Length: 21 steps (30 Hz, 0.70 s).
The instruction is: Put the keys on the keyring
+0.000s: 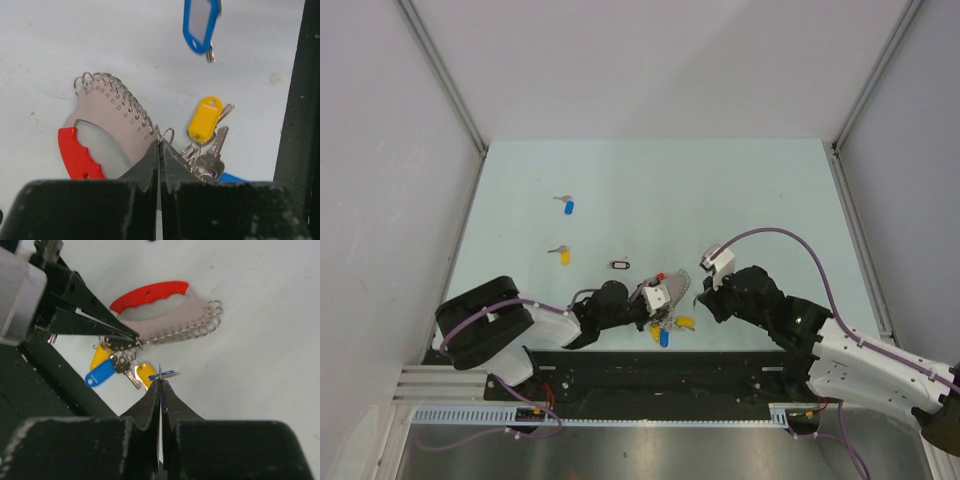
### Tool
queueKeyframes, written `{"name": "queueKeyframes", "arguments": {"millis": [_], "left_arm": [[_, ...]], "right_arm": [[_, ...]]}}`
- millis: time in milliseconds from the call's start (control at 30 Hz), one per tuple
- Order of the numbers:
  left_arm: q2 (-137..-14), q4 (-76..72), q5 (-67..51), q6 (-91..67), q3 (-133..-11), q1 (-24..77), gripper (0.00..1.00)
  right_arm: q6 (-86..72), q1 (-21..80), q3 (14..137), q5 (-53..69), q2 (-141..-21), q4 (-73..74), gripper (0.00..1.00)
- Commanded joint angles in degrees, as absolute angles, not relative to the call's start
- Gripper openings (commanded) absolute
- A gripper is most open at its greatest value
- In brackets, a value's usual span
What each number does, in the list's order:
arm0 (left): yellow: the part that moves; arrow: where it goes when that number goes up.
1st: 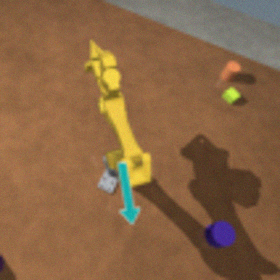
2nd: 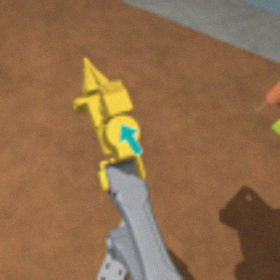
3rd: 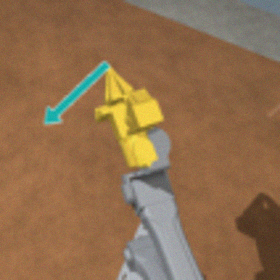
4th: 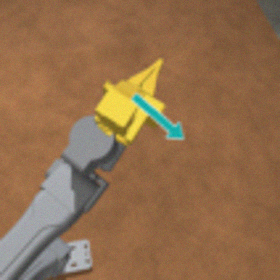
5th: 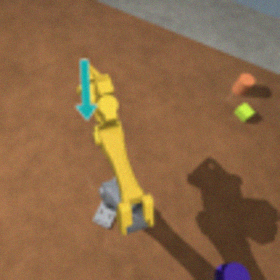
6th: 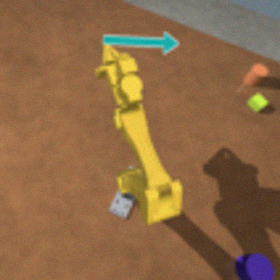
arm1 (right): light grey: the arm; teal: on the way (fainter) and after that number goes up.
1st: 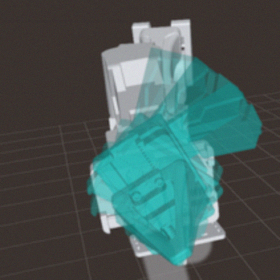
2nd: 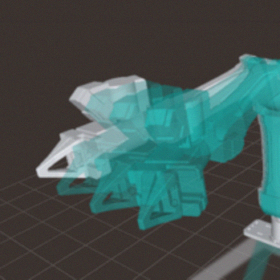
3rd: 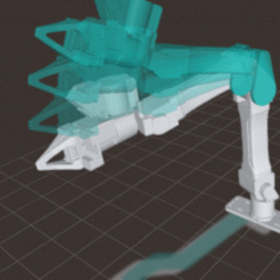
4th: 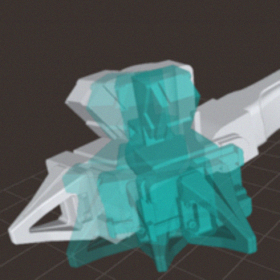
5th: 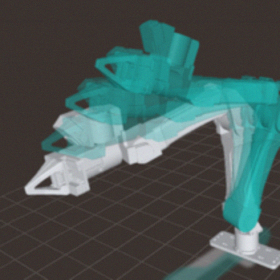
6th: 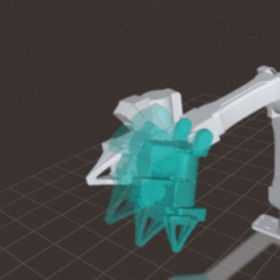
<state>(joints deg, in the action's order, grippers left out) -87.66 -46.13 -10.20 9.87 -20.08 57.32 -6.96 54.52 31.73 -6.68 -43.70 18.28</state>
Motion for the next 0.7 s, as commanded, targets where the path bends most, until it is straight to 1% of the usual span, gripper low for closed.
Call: {"name": "queueKeyframes", "arguments": {"millis": [0,133,300,467,667], "left_arm": [[-85.5,-60.6,-9.6,10.5,-17.1,56.6,0.01],[-84.9,-65.6,-10.3,11.3,-15.3,56.2,0.00],[-82.4,-65.3,-10.3,12.6,-14.4,55.3,0.01],[-80.7,-65.5,-10.3,13.0,-13.7,54.8,0.01],[-80.6,-65.2,-10.5,13.9,-13.5,54.8,0.00]], "right_arm": [[-7.1,54.7,32.3,-0.7,-46.4,15.9,0.00],[-5.3,54.4,32.3,3.4,-51.7,13.9,0.00],[-2.6,54.6,32.1,6.6,-54.8,9.4,0.00],[-3.1,53.1,32.1,5.7,-57.9,6.7,0.00],[-2.1,52.1,32.1,6.2,-58.6,5.3,0.00]]}}
